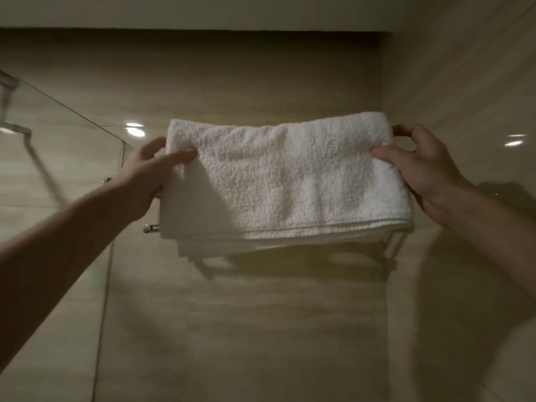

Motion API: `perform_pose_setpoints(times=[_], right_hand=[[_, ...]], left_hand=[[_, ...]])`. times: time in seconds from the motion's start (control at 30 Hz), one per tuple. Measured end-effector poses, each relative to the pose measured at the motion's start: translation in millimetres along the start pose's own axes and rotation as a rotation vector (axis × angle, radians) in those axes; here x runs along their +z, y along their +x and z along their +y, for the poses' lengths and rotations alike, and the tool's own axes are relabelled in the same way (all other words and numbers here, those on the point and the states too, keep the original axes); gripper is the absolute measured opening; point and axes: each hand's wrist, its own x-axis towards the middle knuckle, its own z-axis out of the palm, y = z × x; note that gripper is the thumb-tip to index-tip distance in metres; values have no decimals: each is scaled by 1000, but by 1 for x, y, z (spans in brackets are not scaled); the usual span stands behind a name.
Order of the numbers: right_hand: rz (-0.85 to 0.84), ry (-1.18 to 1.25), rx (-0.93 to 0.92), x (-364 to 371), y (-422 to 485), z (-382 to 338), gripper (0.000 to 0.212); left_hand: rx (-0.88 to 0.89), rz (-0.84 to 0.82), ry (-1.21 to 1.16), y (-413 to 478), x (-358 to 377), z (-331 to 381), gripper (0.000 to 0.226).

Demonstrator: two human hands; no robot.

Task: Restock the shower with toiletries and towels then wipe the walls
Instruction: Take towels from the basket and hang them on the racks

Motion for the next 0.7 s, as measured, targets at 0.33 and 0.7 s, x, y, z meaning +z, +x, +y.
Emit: perform_pose_setpoints(times=[0.33,0.7], right_hand=[[55,104,21,9,85,52,35],[47,49,25,13,183,114,47]], left_hand=[[73,54,102,90,38,-15,49],[116,126,315,192,88,-41,16]])
